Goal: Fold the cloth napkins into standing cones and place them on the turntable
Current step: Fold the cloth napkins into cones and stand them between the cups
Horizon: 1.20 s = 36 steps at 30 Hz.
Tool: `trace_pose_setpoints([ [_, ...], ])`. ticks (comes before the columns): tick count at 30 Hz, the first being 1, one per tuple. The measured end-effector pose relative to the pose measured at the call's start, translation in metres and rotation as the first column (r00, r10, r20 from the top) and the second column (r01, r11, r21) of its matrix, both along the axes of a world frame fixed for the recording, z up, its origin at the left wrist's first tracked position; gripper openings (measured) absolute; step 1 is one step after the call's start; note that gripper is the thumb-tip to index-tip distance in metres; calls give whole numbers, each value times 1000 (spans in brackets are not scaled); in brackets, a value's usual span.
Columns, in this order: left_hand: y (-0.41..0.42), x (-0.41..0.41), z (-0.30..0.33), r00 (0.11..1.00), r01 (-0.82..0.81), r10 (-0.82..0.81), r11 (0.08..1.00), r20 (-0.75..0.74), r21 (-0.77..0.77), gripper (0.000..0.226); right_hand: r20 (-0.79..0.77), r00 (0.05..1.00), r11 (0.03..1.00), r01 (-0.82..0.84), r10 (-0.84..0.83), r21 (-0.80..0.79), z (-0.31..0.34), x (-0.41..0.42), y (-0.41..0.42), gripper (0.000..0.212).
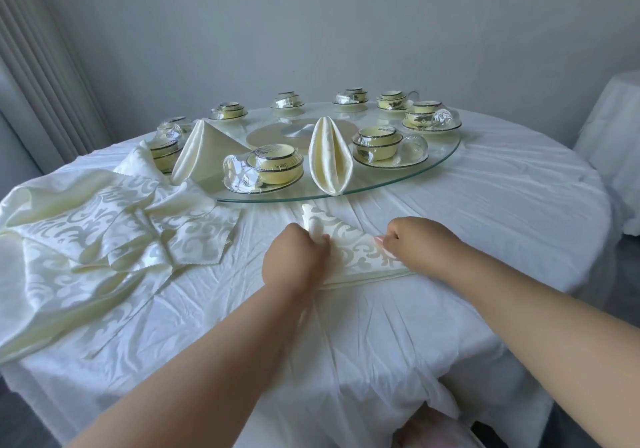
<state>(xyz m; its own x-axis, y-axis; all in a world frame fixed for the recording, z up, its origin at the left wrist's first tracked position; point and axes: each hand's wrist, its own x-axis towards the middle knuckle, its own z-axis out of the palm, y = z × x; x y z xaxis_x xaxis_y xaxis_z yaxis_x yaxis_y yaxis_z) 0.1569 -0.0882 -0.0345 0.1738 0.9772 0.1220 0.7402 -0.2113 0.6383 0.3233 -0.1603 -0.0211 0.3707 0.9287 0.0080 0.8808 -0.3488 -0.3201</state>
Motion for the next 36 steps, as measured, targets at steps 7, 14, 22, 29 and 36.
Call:
trace_pose_setpoints([
  [7,-10,-4,0,999,37,-33,991,-33,126,40,249,968,997,-4,23,-78,1,-5,10,40],
  [14,4,-3,6,833,467,-235,783,-500,410,37,270,963,995,3,25,-102,1,-8,14,35],
  [22,11,-3,-13,712,519,-433,855,-553,-2,68,200,969,972,177,-145,-155,1,-3,17,48],
  [29,10,-2,-15,702,521,-408,853,-583,30,68,252,967,830,-116,-31,546,13,-24,-10,73],
  [36,13,-3,-17,670,546,-432,838,-604,6,75,-417,845,942,-313,335,122,-6,-53,-18,69],
])
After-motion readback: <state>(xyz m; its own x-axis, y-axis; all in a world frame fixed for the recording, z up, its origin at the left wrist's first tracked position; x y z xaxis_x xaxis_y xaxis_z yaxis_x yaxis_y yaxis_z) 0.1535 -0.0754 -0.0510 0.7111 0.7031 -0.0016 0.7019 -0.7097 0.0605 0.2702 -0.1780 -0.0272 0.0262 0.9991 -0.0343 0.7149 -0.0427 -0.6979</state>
